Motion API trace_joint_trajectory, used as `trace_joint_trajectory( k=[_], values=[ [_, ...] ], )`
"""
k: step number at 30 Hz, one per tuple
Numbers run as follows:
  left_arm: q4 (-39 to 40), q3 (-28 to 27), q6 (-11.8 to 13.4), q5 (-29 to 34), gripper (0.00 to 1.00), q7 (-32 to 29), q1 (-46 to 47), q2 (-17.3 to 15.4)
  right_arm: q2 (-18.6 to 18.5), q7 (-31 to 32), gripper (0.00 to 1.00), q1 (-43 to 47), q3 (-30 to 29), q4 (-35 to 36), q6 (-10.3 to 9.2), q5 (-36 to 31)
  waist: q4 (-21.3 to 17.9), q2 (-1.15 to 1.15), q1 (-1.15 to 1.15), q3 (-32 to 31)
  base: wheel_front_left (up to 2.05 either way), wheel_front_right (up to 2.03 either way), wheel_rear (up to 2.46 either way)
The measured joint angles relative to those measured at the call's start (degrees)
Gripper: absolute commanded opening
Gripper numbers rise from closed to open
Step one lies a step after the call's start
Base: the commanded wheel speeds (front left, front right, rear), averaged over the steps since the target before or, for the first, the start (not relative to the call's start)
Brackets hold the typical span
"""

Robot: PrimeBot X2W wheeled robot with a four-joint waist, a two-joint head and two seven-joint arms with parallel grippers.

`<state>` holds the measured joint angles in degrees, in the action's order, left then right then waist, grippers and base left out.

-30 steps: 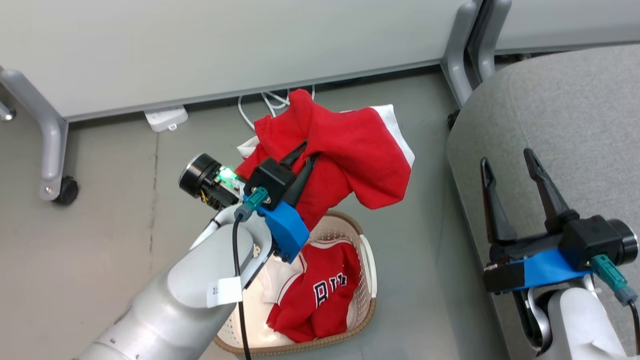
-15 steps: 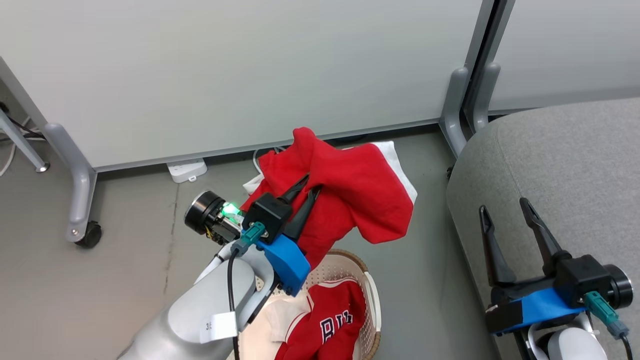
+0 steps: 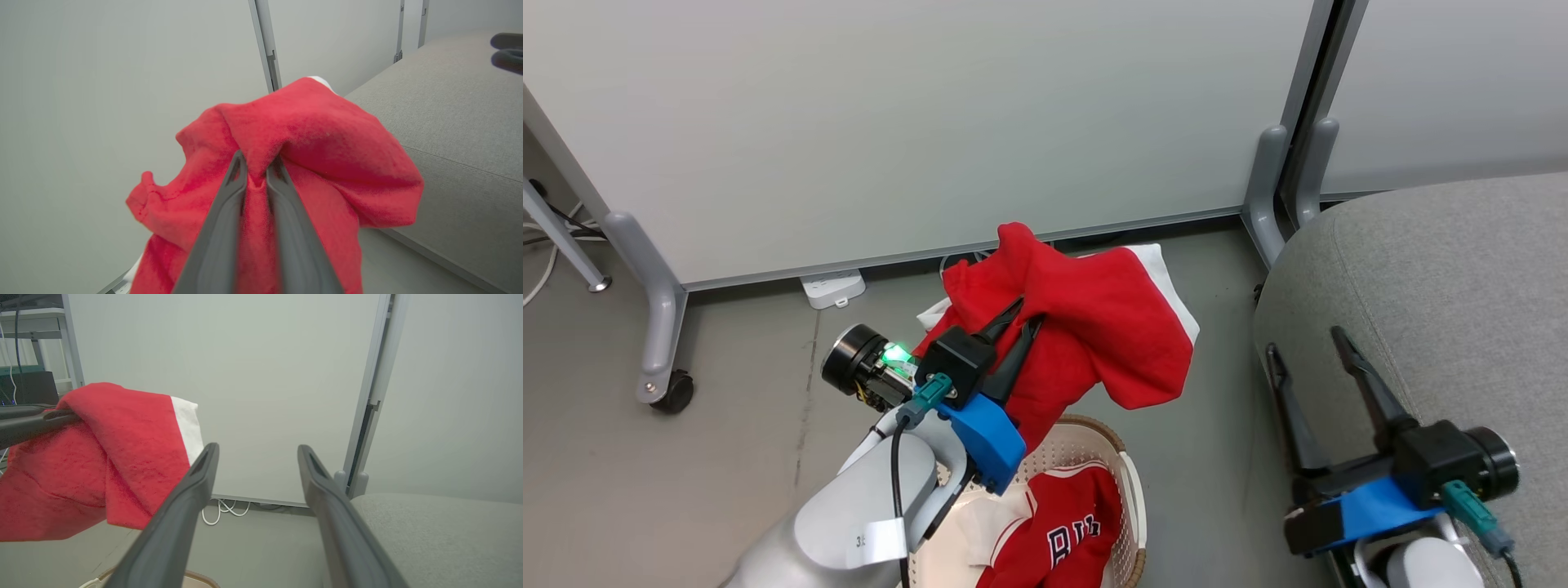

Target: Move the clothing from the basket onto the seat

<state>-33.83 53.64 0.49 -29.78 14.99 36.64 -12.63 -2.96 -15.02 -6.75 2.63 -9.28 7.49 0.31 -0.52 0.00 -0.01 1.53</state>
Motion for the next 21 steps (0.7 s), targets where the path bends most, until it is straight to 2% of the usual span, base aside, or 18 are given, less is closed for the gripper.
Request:
trace_joint_trajectory(
  k=[11, 21],
  values=[
    [0.4, 0.6, 0.1, 0.1, 0.00, 0.0, 1.6, 0.3, -3.1, 0.0, 1.00, -6.1, 11.5, -1.0, 0.00, -0.3, 0.4, 0.00, 0.01, 1.8, 0.00, 0.00, 0.00],
    [0.7, 2.3, 0.0, 1.2, 0.00, 0.0, 3.5, 2.0, -6.1, 0.0, 1.00, -13.1, 18.2, -7.7, 0.00, -1.8, 1.5, 0.00, 0.01, 3.4, 0.00, 0.00, 0.00]
  ],
)
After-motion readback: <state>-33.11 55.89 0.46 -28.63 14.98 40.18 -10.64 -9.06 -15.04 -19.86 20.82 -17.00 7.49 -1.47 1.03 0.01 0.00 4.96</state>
